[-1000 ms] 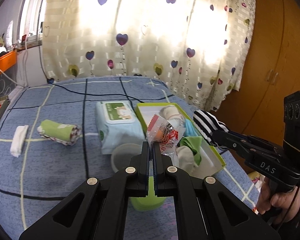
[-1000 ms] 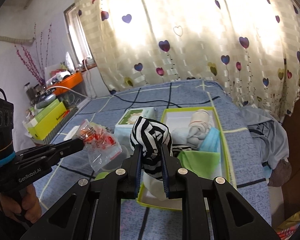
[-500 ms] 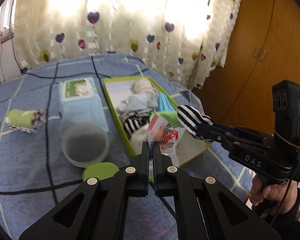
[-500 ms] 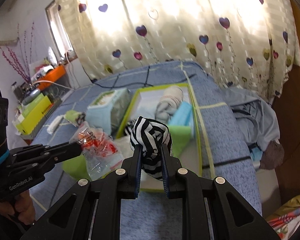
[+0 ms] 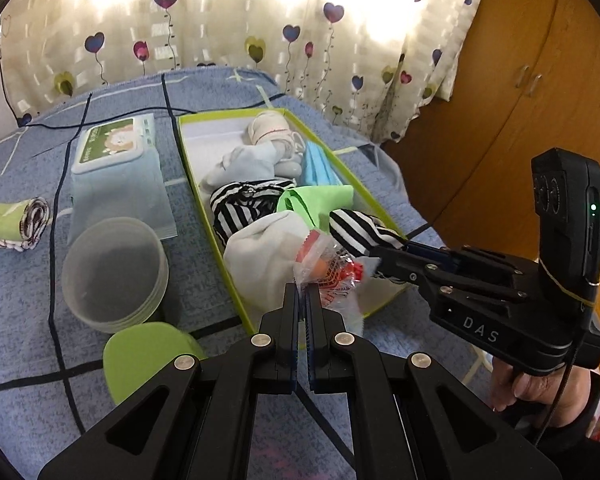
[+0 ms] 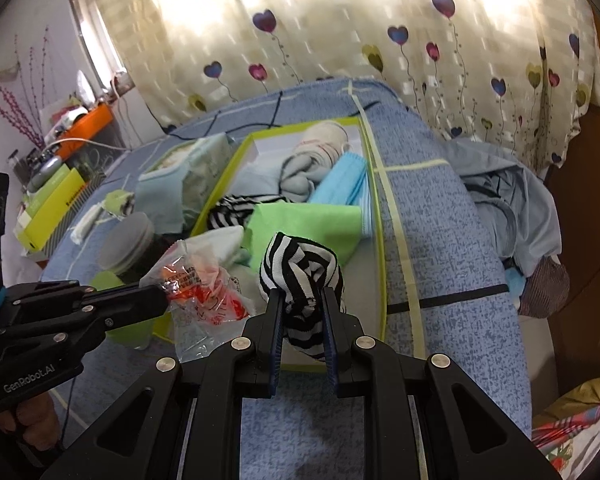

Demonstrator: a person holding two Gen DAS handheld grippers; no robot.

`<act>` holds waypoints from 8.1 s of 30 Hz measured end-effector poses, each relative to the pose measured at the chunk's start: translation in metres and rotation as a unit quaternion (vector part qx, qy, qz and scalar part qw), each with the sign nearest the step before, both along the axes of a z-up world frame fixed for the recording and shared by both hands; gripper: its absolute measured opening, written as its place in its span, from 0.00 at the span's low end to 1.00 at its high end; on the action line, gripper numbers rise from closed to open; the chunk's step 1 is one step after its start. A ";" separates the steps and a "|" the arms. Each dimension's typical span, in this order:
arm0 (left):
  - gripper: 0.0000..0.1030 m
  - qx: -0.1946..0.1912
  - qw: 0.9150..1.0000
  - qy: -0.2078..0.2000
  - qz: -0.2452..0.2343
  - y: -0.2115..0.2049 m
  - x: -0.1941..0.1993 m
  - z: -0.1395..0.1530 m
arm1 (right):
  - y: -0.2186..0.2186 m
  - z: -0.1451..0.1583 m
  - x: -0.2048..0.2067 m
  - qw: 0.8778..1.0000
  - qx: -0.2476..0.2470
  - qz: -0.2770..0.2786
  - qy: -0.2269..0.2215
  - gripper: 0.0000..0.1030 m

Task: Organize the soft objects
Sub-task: 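Carry the striped bundle and the clear bag over the white box, then open both grippers to drop the striped bundle and bag into the box, then withdraw both tools from the box toward the rolled cloths on the bed, then grasp the rolled green cloth with the right gripper while the left grasps the white towel, then carry the green cloth and white towel over the white box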

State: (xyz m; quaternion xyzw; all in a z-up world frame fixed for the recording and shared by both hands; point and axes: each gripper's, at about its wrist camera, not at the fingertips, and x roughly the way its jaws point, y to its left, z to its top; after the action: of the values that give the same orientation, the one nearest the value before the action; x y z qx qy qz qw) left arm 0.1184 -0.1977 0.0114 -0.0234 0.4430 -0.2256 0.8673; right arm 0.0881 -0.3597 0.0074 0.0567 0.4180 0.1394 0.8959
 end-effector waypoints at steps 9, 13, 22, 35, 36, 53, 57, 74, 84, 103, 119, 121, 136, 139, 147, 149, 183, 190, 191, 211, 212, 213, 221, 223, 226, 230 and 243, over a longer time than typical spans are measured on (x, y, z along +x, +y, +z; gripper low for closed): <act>0.03 0.013 1.000 0.007 0.018 -0.010 0.030 -0.008 | -0.001 -0.008 0.030 1.000 0.003 0.004 0.002 0.16; 0.03 0.019 0.999 0.001 0.027 -0.014 0.043 -0.008 | -0.003 -0.010 0.047 1.000 0.006 0.000 0.000 0.16; 0.03 0.022 0.999 -0.004 0.037 -0.018 0.065 -0.009 | -0.002 -0.009 0.070 1.000 0.004 0.003 -0.004 0.18; 0.09 0.008 1.000 -0.008 0.024 -0.010 0.044 -0.003 | -0.005 0.006 0.033 1.000 -0.004 -0.003 -0.022 0.53; 0.10 0.006 1.000 -0.010 0.022 -0.010 0.042 -0.002 | -0.004 0.008 0.030 1.000 -0.004 -0.002 -0.025 0.53; 0.21 -0.012 0.997 -0.067 0.022 0.008 0.009 0.032 | 0.012 0.039 -0.001 0.998 -0.007 0.007 -0.066 0.59; 0.21 -0.015 0.996 -0.079 0.024 0.013 0.003 0.038 | 0.014 0.043 -0.004 0.997 -0.010 0.006 -0.070 0.59; 0.21 -0.043 0.993 -0.101 0.036 0.047 -0.019 0.053 | 0.044 0.066 -0.022 0.995 -0.022 0.026 -0.096 0.60; 0.21 -0.042 0.989 -0.114 0.083 0.088 -0.033 0.056 | 0.081 0.076 -0.030 0.990 -0.023 0.066 -0.122 0.60; 0.21 -0.029 0.983 -0.111 0.146 0.146 -0.047 0.046 | 0.145 0.078 -0.030 0.979 -0.033 0.147 -0.141 0.67; 0.21 -0.028 0.977 -0.098 0.187 0.183 -0.046 0.035 | 0.188 0.069 -0.013 0.975 -0.044 0.192 -0.103 0.68; 0.21 -0.028 0.977 -0.096 0.191 0.188 -0.044 0.035 | 0.193 0.068 -0.011 0.974 -0.047 0.196 -0.102 0.68; 0.21 -0.025 0.972 -0.088 0.218 0.225 -0.036 0.030 | 0.232 0.062 0.009 0.968 -0.065 0.226 -0.086 0.68; 0.21 -0.023 0.970 -0.082 0.228 0.236 -0.034 0.026 | 0.238 0.061 0.014 0.966 -0.073 0.233 -0.084 0.67; 0.21 -0.028 0.964 -0.075 0.253 0.269 -0.028 0.022 | 0.261 0.058 0.037 0.957 -0.096 0.266 -0.069 0.67; 0.21 -0.024 0.963 -0.073 0.258 0.276 -0.026 0.022 | 0.268 0.058 0.044 0.953 -0.104 0.276 -0.066 0.67; 0.43 0.027 0.958 0.025 0.285 0.361 0.076 -0.050 | 0.379 -0.019 0.168 0.897 -0.215 0.379 0.066 0.62; 0.43 0.068 0.957 0.015 0.283 0.349 0.083 -0.052 | 0.382 -0.031 0.179 0.900 -0.217 0.370 0.079 0.34; 0.37 0.074 0.957 0.014 0.282 0.348 0.085 -0.052 | 0.382 -0.030 0.179 0.901 -0.216 0.369 0.075 0.32; 0.21 0.060 0.951 -0.065 0.295 0.304 0.011 0.018 | 0.323 0.052 0.097 0.937 -0.122 0.328 -0.018 0.29; 0.21 0.058 0.951 -0.069 0.294 0.301 0.007 0.020 | 0.319 0.055 0.091 0.938 -0.115 0.326 -0.021 0.29; 0.21 0.058 0.951 -0.074 0.293 0.297 0.002 0.022 | 0.315 0.058 0.086 0.939 -0.111 0.323 -0.025 0.29; 0.21 0.040 0.954 -0.096 0.281 0.273 -0.025 0.034 | 0.282 0.070 0.050 0.952 -0.068 0.295 -0.051 0.29; 0.21 0.033 0.955 -0.098 0.278 0.268 -0.029 0.035 | 0.276 0.071 0.044 0.954 -0.061 0.290 -0.053 0.29; 0.21 0.022 0.957 -0.103 0.271 0.261 -0.035 0.037 | 0.266 0.071 0.037 0.957 -0.051 0.279 -0.056 0.29; 0.21 0.015 0.958 -0.108 0.264 0.253 -0.039 0.040 | 0.257 0.073 0.028 0.960 -0.039 0.272 -0.059 0.29; 0.21 0.006 0.960 -0.125 0.249 0.236 -0.053 0.052 | 0.239 0.078 0.007 0.963 -0.024 0.260 -0.072 0.29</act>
State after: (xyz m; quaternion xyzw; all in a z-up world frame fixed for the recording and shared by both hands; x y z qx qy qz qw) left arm 0.0653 0.0381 0.0633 -0.0992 0.3131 -0.0009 0.9445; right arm 0.0954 -0.1203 0.0858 -0.0857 0.3564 0.3612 0.8574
